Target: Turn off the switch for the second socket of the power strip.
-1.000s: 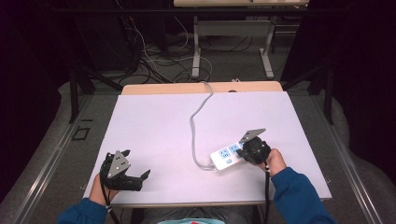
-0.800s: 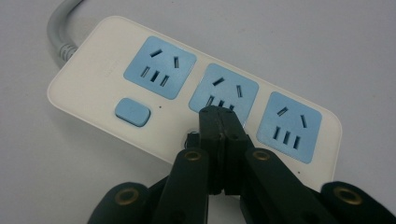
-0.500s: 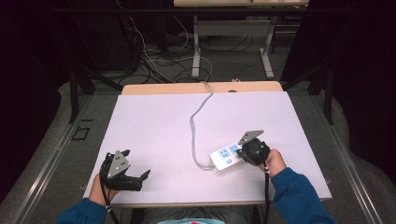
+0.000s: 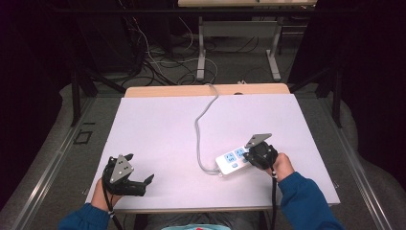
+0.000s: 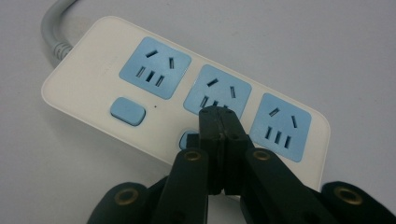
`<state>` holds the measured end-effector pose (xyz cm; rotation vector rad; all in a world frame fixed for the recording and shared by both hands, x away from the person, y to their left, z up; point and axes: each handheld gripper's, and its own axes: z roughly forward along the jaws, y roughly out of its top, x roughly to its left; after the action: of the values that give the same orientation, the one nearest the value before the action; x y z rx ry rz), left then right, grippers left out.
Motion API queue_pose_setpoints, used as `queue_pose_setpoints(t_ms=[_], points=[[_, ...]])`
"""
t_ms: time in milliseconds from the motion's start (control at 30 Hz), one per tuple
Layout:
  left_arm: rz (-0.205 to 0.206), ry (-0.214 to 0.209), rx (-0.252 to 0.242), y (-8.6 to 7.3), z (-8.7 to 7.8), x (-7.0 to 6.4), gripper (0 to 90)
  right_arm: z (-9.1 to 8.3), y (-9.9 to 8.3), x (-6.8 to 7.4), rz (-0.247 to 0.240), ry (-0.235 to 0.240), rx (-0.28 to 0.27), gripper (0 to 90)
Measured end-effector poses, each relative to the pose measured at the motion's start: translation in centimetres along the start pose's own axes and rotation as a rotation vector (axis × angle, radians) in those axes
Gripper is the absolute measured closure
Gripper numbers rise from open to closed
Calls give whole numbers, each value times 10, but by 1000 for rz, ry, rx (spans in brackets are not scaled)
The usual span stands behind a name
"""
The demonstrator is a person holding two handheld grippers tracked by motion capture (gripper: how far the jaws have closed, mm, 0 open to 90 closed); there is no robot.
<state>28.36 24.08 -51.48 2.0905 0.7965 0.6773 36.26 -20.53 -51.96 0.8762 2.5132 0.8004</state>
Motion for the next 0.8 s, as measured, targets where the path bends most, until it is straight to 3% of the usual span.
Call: queue_pose_setpoints(t_ms=[300,633,733,800], points=[[1,-1,-1,0,0,0,10,-1,1,0,-9,1,2,900],[1,-1,-1,0,0,0,10,-14,6,0,0,-40,-93,899],[1,-1,-1,0,0,0,9,-16,7,0,16,-48,-106,844],[1,-1,-1,0,0,0,10,-17,8,0,8,-29,-100,787]])
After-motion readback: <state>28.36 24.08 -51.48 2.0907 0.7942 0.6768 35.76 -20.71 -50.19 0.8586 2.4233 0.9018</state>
